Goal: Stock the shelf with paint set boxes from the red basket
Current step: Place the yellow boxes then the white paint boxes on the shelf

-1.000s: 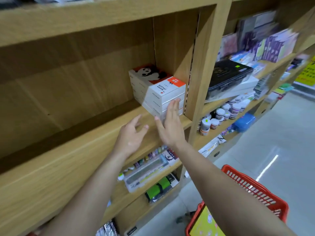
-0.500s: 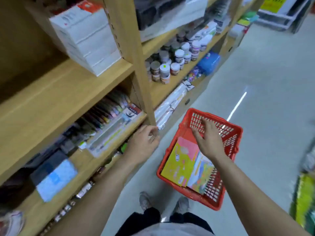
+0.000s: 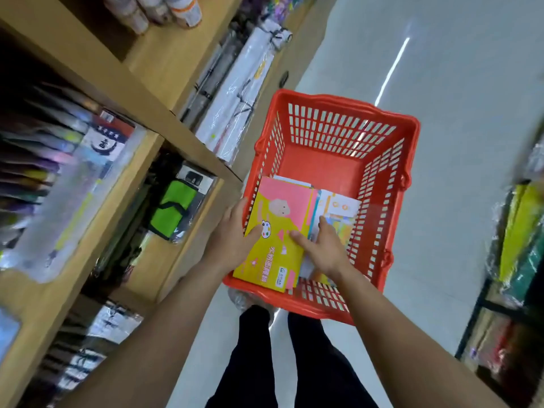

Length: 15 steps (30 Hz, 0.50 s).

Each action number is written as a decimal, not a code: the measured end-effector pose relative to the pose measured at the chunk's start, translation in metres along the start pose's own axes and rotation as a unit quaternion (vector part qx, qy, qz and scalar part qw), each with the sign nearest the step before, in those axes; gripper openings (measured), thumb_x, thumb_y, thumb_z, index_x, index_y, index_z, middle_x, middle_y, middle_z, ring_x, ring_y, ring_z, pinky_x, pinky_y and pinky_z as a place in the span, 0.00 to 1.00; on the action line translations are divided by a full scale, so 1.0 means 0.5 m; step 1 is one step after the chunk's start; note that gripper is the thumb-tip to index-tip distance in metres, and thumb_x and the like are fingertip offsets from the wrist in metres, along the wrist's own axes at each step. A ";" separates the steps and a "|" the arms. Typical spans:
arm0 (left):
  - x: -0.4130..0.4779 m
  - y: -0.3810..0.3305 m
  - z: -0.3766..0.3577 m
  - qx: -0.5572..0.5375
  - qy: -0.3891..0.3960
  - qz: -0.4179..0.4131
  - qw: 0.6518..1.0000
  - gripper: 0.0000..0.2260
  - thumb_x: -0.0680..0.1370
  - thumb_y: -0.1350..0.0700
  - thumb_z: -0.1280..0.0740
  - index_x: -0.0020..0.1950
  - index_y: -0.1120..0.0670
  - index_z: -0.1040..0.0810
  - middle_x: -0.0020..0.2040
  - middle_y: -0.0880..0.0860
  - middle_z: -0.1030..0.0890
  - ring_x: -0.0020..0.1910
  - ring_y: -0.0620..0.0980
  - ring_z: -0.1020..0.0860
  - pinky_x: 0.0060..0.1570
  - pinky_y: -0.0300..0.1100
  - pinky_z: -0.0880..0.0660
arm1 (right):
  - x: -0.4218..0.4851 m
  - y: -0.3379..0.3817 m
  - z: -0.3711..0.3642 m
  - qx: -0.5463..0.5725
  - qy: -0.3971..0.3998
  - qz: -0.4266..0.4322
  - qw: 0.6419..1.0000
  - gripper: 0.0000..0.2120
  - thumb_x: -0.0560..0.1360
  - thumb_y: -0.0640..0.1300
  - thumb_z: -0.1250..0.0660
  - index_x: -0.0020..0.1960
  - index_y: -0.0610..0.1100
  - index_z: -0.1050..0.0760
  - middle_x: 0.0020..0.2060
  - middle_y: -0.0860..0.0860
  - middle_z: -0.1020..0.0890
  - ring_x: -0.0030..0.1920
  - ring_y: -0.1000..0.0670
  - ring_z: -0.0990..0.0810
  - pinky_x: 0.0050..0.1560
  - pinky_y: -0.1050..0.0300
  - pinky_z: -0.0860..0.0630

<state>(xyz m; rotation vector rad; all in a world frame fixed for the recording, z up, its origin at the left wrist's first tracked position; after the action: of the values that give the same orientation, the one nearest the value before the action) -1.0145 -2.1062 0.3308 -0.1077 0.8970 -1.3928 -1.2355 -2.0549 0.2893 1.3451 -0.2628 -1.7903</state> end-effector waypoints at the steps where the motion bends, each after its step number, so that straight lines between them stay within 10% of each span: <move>1: -0.002 0.010 -0.009 -0.012 -0.008 -0.006 1.000 0.33 0.77 0.43 0.32 0.79 0.47 0.40 0.75 0.51 0.31 0.71 0.51 0.29 0.64 0.47 0.30 | 0.001 -0.003 -0.020 0.041 0.000 -0.002 0.999 0.33 0.76 0.63 0.28 0.72 0.46 0.30 0.66 0.47 0.19 0.67 0.44 0.21 0.67 0.42 0.25; 7: -0.009 0.043 -0.029 -0.048 -0.005 -0.034 0.998 0.36 0.76 0.37 0.38 0.81 0.40 0.47 0.81 0.46 0.40 0.76 0.45 0.35 0.68 0.47 0.32 | 0.004 -0.005 -0.101 0.231 -0.034 -0.048 0.971 0.52 0.71 0.63 0.24 0.82 0.46 0.48 0.77 0.47 0.30 0.76 0.44 0.29 0.74 0.39 0.30; 15: -0.010 0.046 -0.026 -0.050 0.000 -0.056 0.997 0.34 0.77 0.36 0.39 0.81 0.40 0.47 0.81 0.44 0.41 0.67 0.29 0.40 0.64 0.40 0.36 | 0.000 -0.006 -0.091 0.303 -0.116 -0.034 0.945 0.41 0.61 0.58 0.17 0.68 0.52 0.31 0.61 0.51 0.16 0.60 0.48 0.15 0.63 0.41 0.19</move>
<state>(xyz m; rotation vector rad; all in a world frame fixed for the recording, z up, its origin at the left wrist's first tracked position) -1.0036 -2.0911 0.3113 -0.2369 0.9740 -1.4522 -1.1975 -2.0389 0.2696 1.5609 -0.9706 -2.0148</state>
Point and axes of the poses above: each hand's wrist, its own x-axis towards the middle knuckle, its own z-axis out of the back of the hand, y = z × x, the point moved 7 cm from there along x, towards the middle knuckle
